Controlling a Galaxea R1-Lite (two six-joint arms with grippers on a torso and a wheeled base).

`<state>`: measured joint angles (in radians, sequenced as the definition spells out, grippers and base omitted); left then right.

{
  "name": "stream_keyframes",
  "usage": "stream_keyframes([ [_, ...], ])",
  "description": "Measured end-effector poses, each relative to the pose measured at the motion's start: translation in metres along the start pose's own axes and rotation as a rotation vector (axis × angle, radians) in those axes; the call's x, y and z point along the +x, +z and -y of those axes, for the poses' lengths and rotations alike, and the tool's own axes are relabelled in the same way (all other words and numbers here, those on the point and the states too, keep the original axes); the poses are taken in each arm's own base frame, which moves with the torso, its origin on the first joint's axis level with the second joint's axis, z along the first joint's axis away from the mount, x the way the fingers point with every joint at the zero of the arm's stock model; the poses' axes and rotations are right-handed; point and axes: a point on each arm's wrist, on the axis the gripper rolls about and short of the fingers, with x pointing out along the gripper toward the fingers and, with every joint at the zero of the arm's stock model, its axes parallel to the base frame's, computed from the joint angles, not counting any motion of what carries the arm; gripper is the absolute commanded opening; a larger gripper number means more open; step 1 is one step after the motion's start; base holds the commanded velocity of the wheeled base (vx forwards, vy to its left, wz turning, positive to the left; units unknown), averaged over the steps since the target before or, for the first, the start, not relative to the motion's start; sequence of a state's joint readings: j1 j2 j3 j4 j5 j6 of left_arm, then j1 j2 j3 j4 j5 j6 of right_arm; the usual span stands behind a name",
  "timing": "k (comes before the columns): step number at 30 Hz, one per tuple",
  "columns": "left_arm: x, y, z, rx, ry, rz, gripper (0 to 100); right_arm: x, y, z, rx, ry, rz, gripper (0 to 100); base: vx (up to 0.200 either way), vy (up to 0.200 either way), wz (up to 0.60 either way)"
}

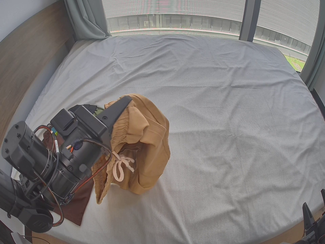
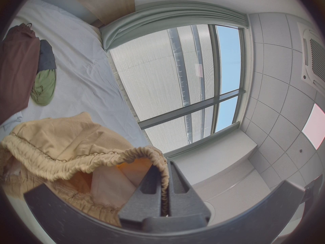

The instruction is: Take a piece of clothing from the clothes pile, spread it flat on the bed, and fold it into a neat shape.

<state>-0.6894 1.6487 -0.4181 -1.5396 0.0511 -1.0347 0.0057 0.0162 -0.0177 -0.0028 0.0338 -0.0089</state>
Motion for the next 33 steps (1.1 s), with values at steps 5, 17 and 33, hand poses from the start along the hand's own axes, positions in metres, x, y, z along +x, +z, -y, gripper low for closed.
stream_keyframes([
  [5,0.003,-0.010,0.010,-0.016,-0.037,-0.028,0,0.000,0.000,0.000,0.000,0.000,0.000,100,0.000,0.000,0.00],
  [17,0.013,-0.029,0.035,-0.052,-0.139,-0.078,0,0.000,0.000,0.000,0.000,0.000,0.000,100,0.000,0.000,0.00],
  [33,0.045,-0.079,0.028,-0.077,-0.157,-0.189,0,0.000,0.000,0.000,0.000,0.000,0.000,100,0.000,0.000,0.00],
])
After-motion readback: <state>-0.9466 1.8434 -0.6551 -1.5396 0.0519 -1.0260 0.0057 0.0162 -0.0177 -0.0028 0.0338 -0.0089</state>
